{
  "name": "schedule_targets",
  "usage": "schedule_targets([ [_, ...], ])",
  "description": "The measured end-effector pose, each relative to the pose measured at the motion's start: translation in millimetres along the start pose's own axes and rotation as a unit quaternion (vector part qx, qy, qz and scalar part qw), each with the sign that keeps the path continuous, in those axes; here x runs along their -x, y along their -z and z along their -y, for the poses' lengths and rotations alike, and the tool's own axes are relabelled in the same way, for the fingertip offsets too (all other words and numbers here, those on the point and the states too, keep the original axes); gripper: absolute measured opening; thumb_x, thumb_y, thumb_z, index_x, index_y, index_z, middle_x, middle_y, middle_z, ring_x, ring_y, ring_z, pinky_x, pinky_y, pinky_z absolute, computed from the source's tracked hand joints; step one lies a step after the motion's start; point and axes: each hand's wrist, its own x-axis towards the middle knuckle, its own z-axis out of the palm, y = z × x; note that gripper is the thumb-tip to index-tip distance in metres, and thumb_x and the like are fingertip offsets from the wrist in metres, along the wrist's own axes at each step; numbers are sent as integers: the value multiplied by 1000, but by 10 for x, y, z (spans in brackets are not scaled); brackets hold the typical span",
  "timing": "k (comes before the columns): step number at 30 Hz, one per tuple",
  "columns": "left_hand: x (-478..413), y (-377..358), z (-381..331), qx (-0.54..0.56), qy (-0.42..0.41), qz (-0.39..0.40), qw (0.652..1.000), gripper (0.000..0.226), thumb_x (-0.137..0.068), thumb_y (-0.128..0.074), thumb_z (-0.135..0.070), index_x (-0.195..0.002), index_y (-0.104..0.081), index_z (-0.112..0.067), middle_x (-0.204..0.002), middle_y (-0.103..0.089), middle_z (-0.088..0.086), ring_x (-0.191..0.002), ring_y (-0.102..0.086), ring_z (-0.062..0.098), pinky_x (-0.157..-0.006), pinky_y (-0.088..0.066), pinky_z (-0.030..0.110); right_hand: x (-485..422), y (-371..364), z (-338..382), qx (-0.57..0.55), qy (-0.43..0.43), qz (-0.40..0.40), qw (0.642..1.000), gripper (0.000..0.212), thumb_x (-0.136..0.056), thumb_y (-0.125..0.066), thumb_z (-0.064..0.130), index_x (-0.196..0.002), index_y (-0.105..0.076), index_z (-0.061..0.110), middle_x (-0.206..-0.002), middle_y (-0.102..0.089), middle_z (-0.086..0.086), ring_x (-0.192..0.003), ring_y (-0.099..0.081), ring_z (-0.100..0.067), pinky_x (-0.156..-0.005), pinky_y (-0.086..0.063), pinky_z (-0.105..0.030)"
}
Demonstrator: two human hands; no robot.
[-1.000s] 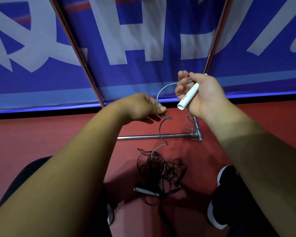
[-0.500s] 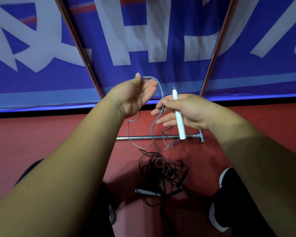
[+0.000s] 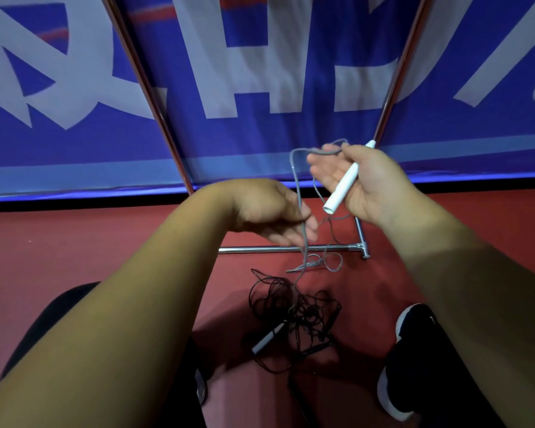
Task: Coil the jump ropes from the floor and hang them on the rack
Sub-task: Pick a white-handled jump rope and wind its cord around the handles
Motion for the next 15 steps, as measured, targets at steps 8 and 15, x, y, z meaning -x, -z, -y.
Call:
schedule_targets([
  [8,2,224,-218,473,-152,-171,851,24,-112,-46,-24,-106,-64,-8,-95,-80,10,-77,-79,16,-67,-64,26,100,133,-249,499,-235,126,825,36,-110,-40,16,-126,-72,19,-118,-80,2,-105,-70,-22,-88,-54,-35],
  [15,-100,423,-63,540,-121,-227,801,57,-113,-33,-44,-118,-55,9,-107,-75,27,-98,-77,36,-84,-65,43,194,6,-220,370,-161,150,903,22,-113,-49,22,-110,-67,10,-108,-81,-12,-101,-79,-30,-89,-64,-41],
])
